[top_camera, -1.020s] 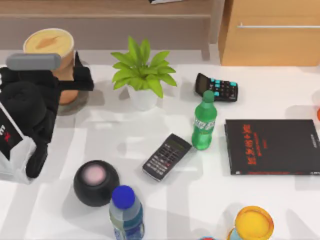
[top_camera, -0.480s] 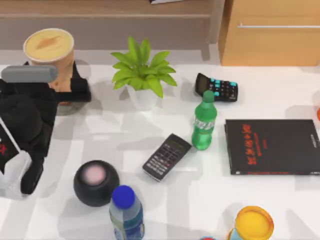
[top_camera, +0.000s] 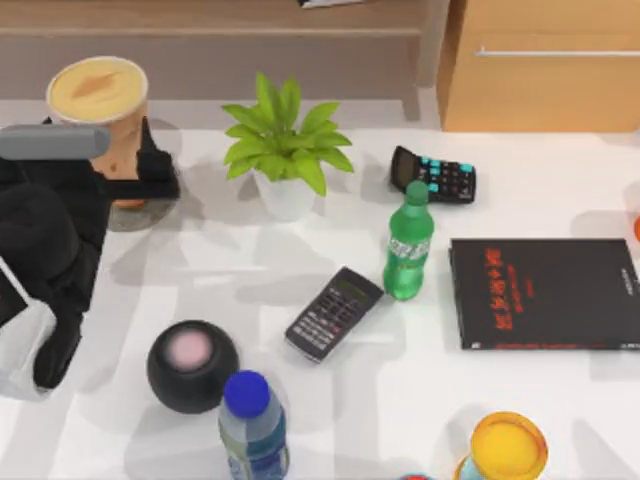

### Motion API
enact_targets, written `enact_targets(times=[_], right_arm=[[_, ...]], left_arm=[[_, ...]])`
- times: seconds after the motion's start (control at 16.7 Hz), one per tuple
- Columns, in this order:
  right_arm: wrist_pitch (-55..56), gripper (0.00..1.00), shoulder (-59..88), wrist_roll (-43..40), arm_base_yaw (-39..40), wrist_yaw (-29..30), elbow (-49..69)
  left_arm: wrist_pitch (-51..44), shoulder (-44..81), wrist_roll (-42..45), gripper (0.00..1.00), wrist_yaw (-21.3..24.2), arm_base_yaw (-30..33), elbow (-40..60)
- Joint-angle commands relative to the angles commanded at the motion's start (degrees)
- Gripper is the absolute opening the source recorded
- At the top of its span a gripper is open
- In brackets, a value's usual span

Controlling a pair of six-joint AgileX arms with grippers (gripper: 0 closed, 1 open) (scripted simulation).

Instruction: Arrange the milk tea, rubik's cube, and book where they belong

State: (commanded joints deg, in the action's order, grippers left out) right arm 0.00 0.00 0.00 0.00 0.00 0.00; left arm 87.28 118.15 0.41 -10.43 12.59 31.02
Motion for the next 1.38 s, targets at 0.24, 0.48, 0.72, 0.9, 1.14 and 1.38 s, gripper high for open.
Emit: enact_targets(times=[0.24, 0.48, 0.72, 0.9, 1.14, 1.38], right_arm=[[0.0, 1.0, 0.0, 0.0, 0.0, 0.0, 0.0], [0.0, 1.0, 0.0, 0.0, 0.0, 0.0, 0.0], [0.0, 1.0, 0.0, 0.0, 0.0, 0.0, 0.0], [0.0, 1.0, 0.0, 0.0, 0.0, 0.0, 0.0], [0.0, 1.0, 0.0, 0.0, 0.0, 0.0, 0.0], [0.0, 1.0, 0.0, 0.0, 0.0, 0.0, 0.0]], left_arm=[[-6.11, -8.4, 0.06, 1.0, -0.51, 0.31, -2.23], [-9.38, -12.89, 0.08, 1.0, -0.78, 0.52, -3.39], [-9.21, -12.71, 0.08, 1.0, -0.76, 0.25, -3.14], [-12.7, -14.11, 0.92, 1.0, -1.0, -0.28, 0.35], [-25.85, -15.77, 3.88, 1.0, -2.15, -3.56, 10.85], [-48.53, -16.7, 7.86, 1.0, -3.27, -9.02, 23.28]])
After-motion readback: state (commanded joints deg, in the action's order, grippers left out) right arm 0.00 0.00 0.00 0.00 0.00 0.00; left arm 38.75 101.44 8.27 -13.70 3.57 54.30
